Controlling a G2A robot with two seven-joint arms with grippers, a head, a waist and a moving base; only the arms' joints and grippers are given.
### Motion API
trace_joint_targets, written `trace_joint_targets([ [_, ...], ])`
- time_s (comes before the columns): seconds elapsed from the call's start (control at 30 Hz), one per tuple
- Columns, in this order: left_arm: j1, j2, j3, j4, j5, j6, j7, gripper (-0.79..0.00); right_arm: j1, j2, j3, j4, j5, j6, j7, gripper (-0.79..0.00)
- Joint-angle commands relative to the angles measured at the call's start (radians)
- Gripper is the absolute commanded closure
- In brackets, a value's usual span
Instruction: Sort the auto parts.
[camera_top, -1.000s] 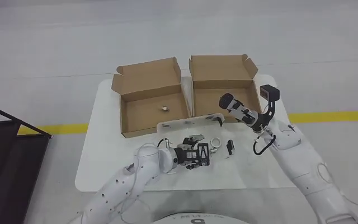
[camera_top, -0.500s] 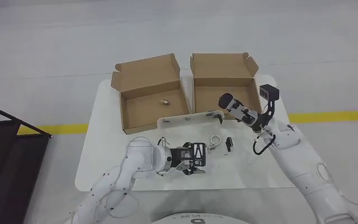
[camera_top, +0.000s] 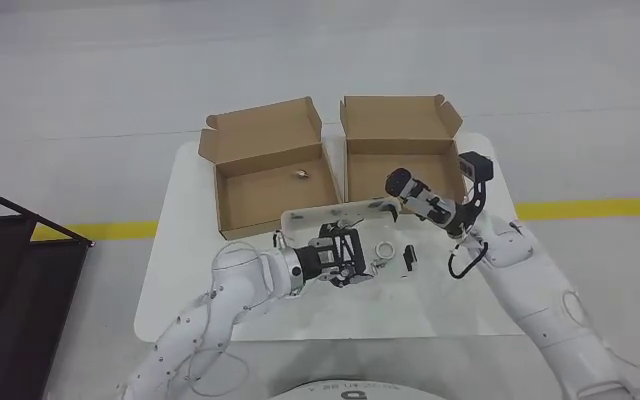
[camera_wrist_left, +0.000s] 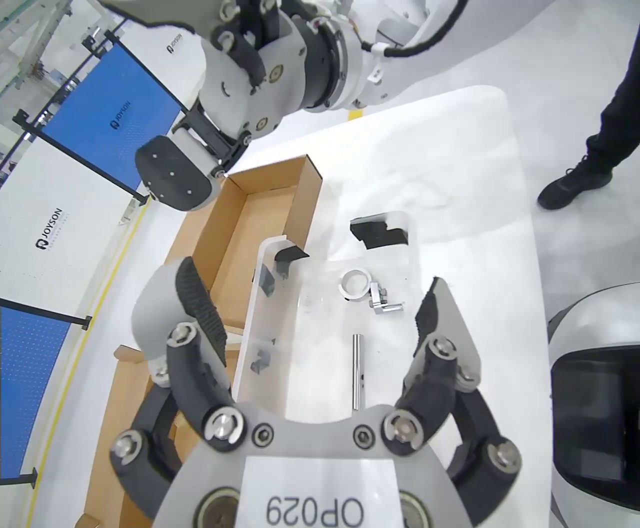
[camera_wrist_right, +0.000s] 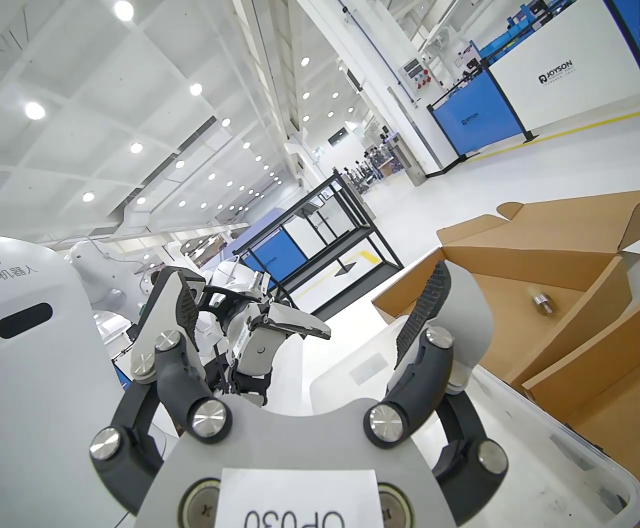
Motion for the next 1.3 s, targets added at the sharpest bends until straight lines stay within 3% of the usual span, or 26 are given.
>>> trace_joint_targets([
  [0.0, -0.001, 0.0, -0.002, 0.004, 0.001, 0.01, -0.001, -0.785, 0.0, 0.0, 0.0, 0.0, 0.0, 0.0, 0.0, -0.785],
  [0.3, -0.083, -0.03, 0.093, 0.113, 0.07, 0.129, -0.01, -0.785, 0.0, 0.0, 0.0, 0.0, 0.0, 0.0, 0.0, -0.785],
  [0.43, -0.117, -0.04, 0.141, 0.173, 0.143, 0.132, -0.061, -0.594, 0.0, 0.0, 0.0, 0.0, 0.0, 0.0, 0.0, -0.785],
  [0.5, -0.125, -0.045, 0.157, 0.202, 0.159, 0.149, -0.073, -0.409, 0.0, 0.0, 0.0, 0.0, 0.0, 0.0, 0.0, -0.785],
  [0.67, -0.143, -0.056, 0.181, 0.26, 0.15, 0.144, -0.127, -0.317, 0.0, 0.0, 0.0, 0.0, 0.0, 0.0, 0.0, -0.785],
  [0.93, -0.171, -0.064, 0.214, 0.31, 0.105, -0.033, -0.323, -0.357, 0.0, 0.0, 0.0, 0.0, 0.0, 0.0, 0.0, -0.785],
  [1.17, -0.153, -0.058, 0.193, 0.285, 0.04, -0.093, -0.378, -0.376, 0.0, 0.0, 0.0, 0.0, 0.0, 0.0, 0.0, -0.785],
  [1.27, -0.146, -0.053, 0.177, 0.268, 0.027, -0.101, -0.381, -0.425, 0.0, 0.0, 0.0, 0.0, 0.0, 0.0, 0.0, -0.785],
])
